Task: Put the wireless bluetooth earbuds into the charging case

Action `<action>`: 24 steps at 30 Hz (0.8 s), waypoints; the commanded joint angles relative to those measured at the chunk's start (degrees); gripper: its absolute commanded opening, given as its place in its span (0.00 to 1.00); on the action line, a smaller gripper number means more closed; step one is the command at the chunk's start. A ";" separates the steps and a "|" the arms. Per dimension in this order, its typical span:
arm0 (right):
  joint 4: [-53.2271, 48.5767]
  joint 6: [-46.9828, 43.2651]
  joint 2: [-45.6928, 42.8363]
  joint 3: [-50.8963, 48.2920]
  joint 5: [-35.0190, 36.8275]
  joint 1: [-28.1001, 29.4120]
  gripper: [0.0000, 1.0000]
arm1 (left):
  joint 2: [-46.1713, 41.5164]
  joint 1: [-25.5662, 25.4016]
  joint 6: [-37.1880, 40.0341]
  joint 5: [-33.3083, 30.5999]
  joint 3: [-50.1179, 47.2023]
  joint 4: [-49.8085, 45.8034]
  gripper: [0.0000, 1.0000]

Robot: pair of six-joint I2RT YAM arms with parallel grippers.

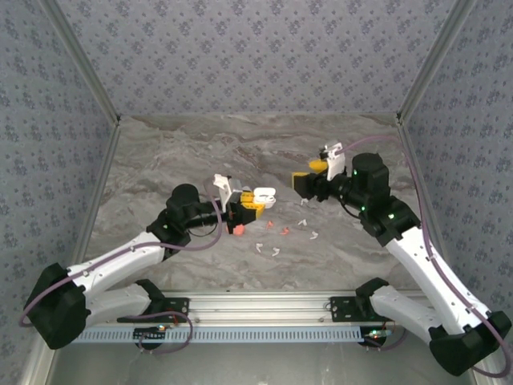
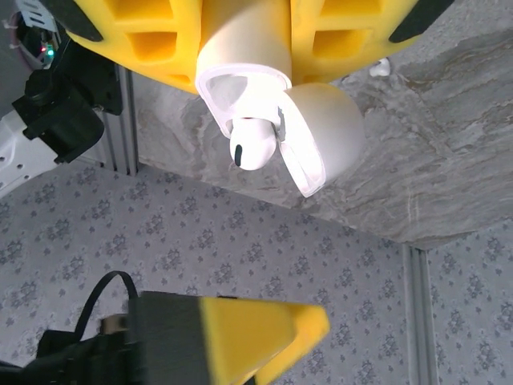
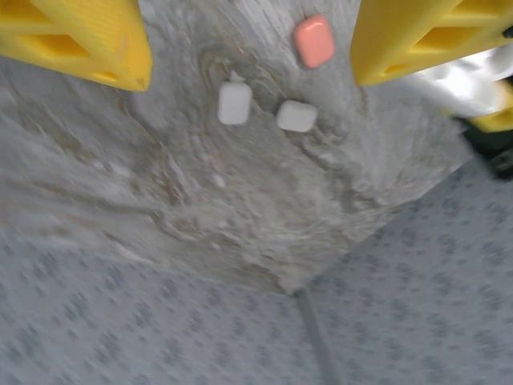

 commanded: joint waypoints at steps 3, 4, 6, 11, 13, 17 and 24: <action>-13.14 9.93 7.82 -0.51 2.63 -6.55 0.67 | -2.90 -0.49 3.67 -1.80 -0.66 -0.72 0.00; -13.34 10.70 9.38 -1.22 2.46 -7.62 0.67 | -3.32 -0.52 3.85 -1.96 -0.72 -1.11 0.00; -12.90 10.67 13.08 -2.30 2.43 -8.83 0.65 | -3.94 -0.57 4.36 -2.09 -0.75 -2.01 0.00; -13.91 6.54 24.67 0.56 3.15 -9.33 0.59 | -4.67 -0.57 5.01 -2.28 -0.78 -3.64 0.00; -14.48 4.58 29.35 2.89 3.65 -9.08 0.57 | -4.84 -0.53 5.03 -2.18 -0.71 -4.06 0.00; -12.69 2.51 36.11 5.27 4.39 -8.76 0.55 | -5.00 -0.57 4.69 -2.26 -0.78 -4.43 0.00; -9.31 1.21 45.91 8.69 4.21 -8.02 0.49 | -6.12 -0.66 3.79 -2.60 -1.18 -4.84 0.00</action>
